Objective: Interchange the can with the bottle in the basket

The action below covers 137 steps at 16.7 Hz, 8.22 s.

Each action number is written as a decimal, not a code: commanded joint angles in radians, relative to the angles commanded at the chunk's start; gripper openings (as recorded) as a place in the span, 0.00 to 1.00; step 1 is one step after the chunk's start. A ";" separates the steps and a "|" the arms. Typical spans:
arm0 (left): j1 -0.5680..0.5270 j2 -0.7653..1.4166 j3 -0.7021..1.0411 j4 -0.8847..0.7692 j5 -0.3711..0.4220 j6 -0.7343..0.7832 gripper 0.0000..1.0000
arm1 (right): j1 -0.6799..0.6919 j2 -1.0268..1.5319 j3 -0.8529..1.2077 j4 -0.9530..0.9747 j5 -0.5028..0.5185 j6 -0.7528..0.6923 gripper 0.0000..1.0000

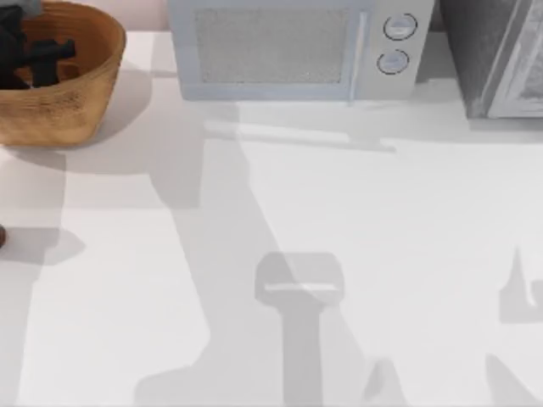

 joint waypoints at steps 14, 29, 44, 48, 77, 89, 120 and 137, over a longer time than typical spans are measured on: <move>-0.042 -0.713 -0.602 0.231 -0.157 -0.034 0.00 | 0.000 0.000 0.000 0.000 0.000 0.000 1.00; -0.121 -2.345 -2.047 0.881 -0.280 -0.057 0.00 | 0.000 0.000 0.000 0.000 0.000 0.000 1.00; -0.118 -2.531 -2.268 1.004 -0.261 -0.074 0.00 | 0.000 0.000 0.000 0.000 0.000 0.000 1.00; -0.137 -2.341 -2.191 1.080 -0.184 -0.068 0.00 | 0.000 0.000 0.000 0.000 0.000 0.000 1.00; -0.486 -0.048 -1.037 2.273 0.958 -0.051 0.00 | 0.000 0.000 0.000 0.000 0.000 0.000 1.00; -0.489 -0.019 -1.025 2.287 0.973 -0.051 0.38 | 0.000 0.000 0.000 0.000 0.000 0.000 1.00; -0.267 -0.855 -1.474 1.769 0.486 -0.055 1.00 | 0.000 0.000 0.000 0.000 0.000 0.000 1.00; -0.117 -2.537 -2.250 1.019 -0.249 -0.076 1.00 | 0.000 0.000 0.000 0.000 0.000 0.000 1.00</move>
